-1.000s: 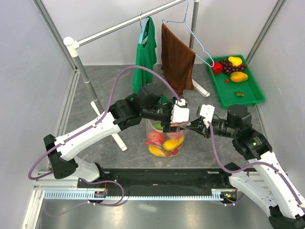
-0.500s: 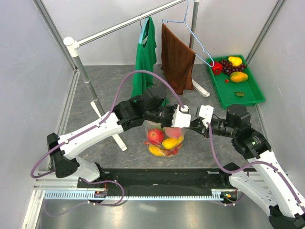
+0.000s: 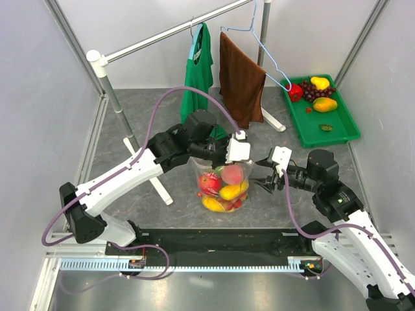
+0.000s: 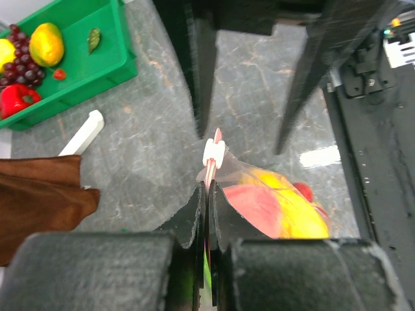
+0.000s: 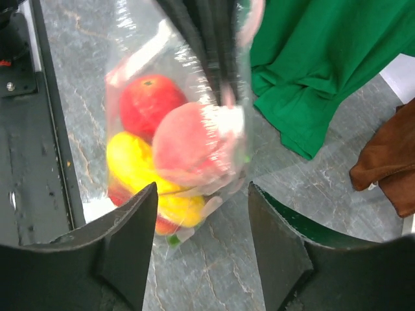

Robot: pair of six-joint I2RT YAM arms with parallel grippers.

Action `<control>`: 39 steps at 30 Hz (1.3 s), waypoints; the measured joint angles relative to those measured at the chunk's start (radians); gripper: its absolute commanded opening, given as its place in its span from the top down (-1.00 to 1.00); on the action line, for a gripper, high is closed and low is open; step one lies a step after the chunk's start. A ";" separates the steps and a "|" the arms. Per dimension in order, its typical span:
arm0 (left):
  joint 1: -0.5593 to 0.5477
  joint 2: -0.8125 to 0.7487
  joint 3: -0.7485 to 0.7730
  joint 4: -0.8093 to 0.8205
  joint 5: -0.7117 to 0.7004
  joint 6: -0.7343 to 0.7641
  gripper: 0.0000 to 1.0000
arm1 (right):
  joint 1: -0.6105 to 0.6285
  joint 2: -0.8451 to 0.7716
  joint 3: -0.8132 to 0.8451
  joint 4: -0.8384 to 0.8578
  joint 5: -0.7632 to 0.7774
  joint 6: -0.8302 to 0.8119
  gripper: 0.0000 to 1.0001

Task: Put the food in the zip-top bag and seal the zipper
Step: Zip the zipper food storage bag at the center of the board.

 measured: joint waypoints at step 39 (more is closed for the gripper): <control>-0.009 0.036 0.078 0.025 0.061 -0.077 -0.16 | 0.003 0.042 -0.021 0.212 -0.006 0.163 1.00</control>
